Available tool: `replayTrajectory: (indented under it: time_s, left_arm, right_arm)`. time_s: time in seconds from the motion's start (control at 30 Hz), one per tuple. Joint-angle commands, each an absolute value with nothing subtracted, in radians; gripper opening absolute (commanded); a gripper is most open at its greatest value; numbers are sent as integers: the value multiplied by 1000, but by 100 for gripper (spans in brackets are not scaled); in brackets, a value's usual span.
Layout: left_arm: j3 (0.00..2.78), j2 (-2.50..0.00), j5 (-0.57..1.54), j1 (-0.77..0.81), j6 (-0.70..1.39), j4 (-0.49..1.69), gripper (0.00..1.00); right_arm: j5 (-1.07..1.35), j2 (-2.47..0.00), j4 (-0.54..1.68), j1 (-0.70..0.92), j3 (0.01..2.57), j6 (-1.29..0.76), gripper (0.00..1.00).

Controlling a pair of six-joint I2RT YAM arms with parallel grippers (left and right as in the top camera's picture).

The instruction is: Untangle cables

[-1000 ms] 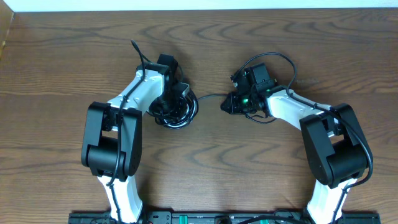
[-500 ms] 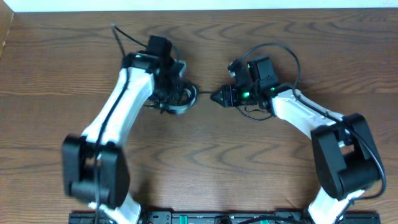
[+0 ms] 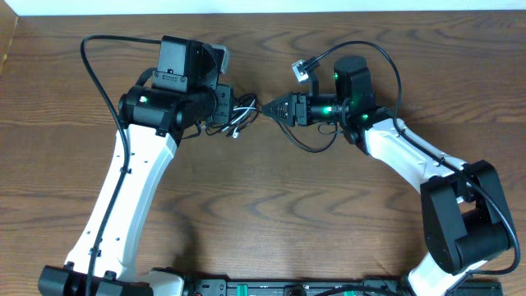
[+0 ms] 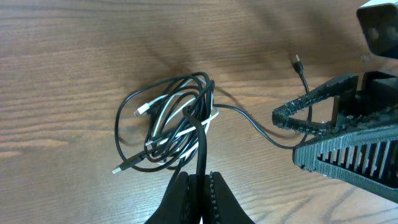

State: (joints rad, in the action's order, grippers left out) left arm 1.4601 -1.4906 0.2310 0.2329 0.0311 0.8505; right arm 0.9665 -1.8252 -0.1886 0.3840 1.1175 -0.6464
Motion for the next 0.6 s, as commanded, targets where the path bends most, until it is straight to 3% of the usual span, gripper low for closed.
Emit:
replayTrajectory:
  time_s: [0.0,0.27,0.57]
  left_arm:
    - [1476,-1491,228,231,93,849,7]
    - [1476,-1470,228,231,101,805,8]
    - [1476,-1255,227,231,110,637,7]
  right_arm:
    - [939,-1816,-191,387,1126,-762,59]
    - [894,-1816,-188,419,1126,-762,61]
    - [873,-1816,-187,417,1126,-762,61]
